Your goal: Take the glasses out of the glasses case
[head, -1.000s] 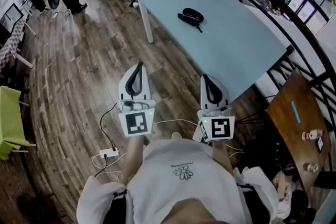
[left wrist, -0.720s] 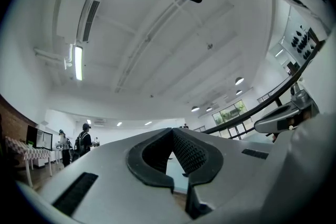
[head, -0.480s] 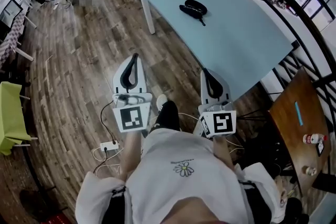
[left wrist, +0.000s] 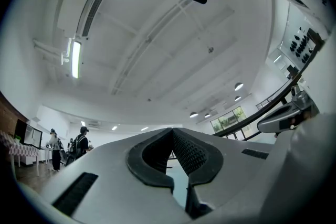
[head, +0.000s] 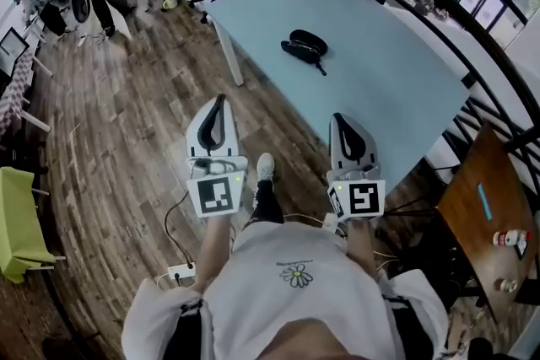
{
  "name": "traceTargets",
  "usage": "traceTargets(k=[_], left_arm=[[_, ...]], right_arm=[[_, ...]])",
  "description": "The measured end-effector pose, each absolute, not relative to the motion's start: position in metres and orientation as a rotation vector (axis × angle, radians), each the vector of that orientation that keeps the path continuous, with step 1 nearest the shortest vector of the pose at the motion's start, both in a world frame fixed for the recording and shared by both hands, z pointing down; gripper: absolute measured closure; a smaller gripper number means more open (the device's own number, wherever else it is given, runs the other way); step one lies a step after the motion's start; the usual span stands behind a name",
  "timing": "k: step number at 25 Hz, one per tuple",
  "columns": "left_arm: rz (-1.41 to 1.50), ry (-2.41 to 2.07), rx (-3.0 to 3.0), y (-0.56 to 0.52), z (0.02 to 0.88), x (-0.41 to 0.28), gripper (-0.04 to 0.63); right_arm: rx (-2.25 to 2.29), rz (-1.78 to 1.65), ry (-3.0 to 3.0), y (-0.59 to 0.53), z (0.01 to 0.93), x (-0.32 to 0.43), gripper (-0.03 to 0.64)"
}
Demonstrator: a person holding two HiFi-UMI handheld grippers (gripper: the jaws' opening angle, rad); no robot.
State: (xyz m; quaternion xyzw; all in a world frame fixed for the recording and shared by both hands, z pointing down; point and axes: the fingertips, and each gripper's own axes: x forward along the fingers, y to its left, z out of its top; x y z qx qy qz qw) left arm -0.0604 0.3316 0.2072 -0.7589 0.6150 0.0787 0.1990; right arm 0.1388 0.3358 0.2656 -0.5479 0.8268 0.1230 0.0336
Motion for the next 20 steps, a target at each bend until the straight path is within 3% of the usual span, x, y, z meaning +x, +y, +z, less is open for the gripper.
traceTargets(k=[20], left_arm=[[0.305,1.548,-2.247,0.016,0.154,-0.093,0.578]], right_arm=[[-1.673,0.337,2.522,0.045,0.194,0.077,0.609]])
